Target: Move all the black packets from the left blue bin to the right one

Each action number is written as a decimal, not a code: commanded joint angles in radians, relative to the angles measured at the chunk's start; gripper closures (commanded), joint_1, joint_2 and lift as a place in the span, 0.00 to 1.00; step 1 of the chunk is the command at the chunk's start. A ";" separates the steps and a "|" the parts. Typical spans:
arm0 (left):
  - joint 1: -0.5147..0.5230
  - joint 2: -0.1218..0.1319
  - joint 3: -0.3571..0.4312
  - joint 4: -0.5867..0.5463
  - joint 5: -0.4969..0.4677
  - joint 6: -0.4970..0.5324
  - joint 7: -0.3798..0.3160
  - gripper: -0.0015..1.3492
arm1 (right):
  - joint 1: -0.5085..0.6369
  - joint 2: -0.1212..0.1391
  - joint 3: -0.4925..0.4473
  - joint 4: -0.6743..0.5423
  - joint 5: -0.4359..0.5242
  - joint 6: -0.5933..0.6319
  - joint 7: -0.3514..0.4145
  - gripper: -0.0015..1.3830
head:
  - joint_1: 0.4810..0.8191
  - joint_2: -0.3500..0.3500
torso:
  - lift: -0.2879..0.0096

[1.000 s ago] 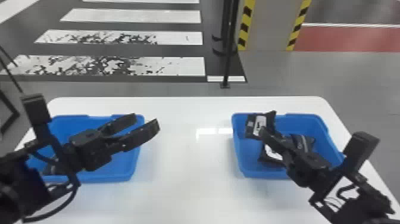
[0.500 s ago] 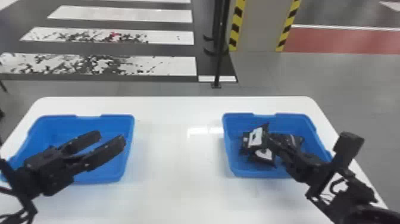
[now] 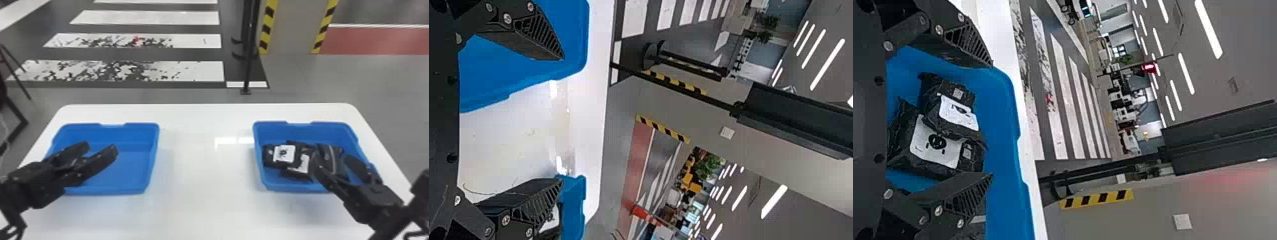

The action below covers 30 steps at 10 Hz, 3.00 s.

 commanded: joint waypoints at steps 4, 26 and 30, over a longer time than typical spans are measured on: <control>-0.048 0.004 0.142 0.005 -0.158 0.116 0.011 0.15 | 0.272 0.036 0.055 -0.215 0.037 -0.122 -0.042 0.09 | 0.63 0.67 | 0.50; -0.578 0.128 -0.161 0.677 -0.599 0.442 0.020 0.89 | 0.277 0.036 0.135 -0.136 -0.141 -0.095 -0.022 0.13 | 0.63 0.95 | 0.50; -0.381 0.103 -0.135 0.248 -0.483 0.472 0.012 0.89 | 0.277 0.036 0.135 -0.161 -0.150 -0.095 -0.005 0.13 | 0.63 0.92 | 0.50</control>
